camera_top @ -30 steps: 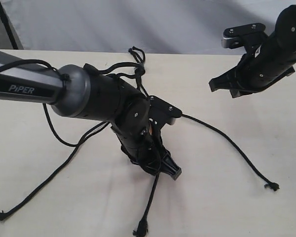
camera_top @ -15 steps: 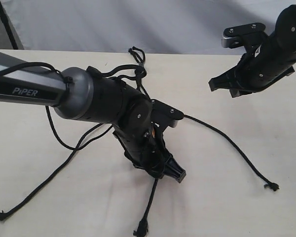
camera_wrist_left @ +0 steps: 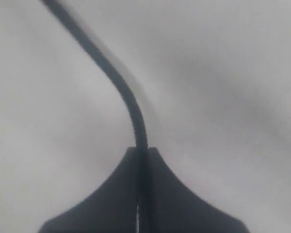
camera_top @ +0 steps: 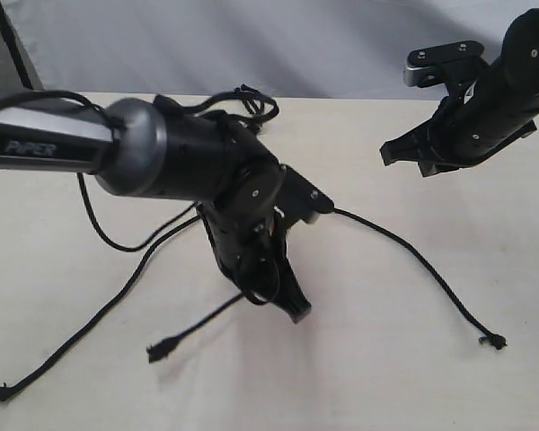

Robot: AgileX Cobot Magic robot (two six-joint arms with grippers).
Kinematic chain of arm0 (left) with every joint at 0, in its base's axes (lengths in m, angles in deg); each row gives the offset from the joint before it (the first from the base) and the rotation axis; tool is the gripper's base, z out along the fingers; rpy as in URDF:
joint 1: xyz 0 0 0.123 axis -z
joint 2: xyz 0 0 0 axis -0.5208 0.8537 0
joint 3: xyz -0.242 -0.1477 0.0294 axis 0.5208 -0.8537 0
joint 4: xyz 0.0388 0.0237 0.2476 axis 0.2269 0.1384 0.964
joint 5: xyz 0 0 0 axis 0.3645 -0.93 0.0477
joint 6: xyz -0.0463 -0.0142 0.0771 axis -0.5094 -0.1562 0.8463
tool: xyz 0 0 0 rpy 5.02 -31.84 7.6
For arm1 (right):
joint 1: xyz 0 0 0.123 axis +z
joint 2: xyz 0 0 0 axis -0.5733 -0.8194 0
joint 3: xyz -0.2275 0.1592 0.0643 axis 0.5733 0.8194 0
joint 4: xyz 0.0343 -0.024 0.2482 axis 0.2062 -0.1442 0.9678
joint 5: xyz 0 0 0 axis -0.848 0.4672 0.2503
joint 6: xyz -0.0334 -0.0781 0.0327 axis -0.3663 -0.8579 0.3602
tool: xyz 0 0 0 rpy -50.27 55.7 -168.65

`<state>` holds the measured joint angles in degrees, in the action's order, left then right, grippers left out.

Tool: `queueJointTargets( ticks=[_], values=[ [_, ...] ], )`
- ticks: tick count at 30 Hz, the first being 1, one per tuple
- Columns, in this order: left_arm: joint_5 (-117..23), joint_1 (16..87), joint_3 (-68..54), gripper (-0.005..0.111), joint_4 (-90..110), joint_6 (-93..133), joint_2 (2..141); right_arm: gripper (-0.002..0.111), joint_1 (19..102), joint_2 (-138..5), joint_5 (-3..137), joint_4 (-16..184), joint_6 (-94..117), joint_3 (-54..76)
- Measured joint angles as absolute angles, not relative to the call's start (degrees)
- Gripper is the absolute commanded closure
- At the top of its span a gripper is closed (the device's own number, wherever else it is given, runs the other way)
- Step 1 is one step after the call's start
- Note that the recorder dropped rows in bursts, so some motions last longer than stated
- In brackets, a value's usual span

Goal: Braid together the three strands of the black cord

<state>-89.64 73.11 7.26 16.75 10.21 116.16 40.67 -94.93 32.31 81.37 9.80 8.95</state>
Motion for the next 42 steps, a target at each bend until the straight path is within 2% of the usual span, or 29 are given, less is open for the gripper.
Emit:
queueJointTargets(
  ticks=[5,10,17,21,25,29,31,32,35,36,39,42],
  values=[
    [-97.26,72.32,8.0,0.106,35.92,-2.24,110.0,0.109,40.67,-94.93,32.31,81.37,9.8,8.95],
    [-99.75,64.79,7.26,0.106,44.43,-6.6,108.38,0.109,40.67,-94.93,32.31,81.37,9.8,8.95],
    [-83.55,52.92,-2.6,0.106,45.4,-7.15,108.38,0.109,40.67,-94.93,32.31,81.37,9.7,8.95],
    [-74.57,50.12,-9.4,0.106,45.44,-7.29,108.38,0.109,40.67,-94.93,32.79,81.37,9.7,8.95],
    [-71.16,50.1,-13.39,0.106,43.37,-7.29,108.38,0.109,40.67,-94.93,32.9,81.47,9.7,8.95],
    [-70.12,53.29,-16.13,0.106,32.69,-4.25,108.29,0.109,40.67,-94.93,33.12,82.24,9.7,8.95],
    [-69.88,57.25,-16.13,0.106,24.19,1.66,107.95,0.109,40.67,-94.93,33.12,82.36,9.7,8.95],
    [-69.79,61.52,-16.13,0.106,17.23,7.79,107.86,0.109,40.67,-94.93,33.12,82.58,9.58,8.95],
    [-71.68,71.65,-13.74,0.106,9.83,16.0,107.83,0.109,40.67,-94.93,33.23,82.75,9.58,8.95],
    [-72.27,73.04,-12.04,0.106,9.85,16.21,107.51,0.109,40.67,-94.93,33.23,82.75,9.58,8.95],
    [-76.45,71.66,-10.3,0.106,15.64,9.79,103.46,0.109,40.67,-94.93,33.13,82.75,9.58,8.95],
    [-80.1,65.23,-10.3,0.106,21.78,3.05,97.83,0.109,40.67,-94.93,33.13,82.75,9.58,8.95]
  ],
)
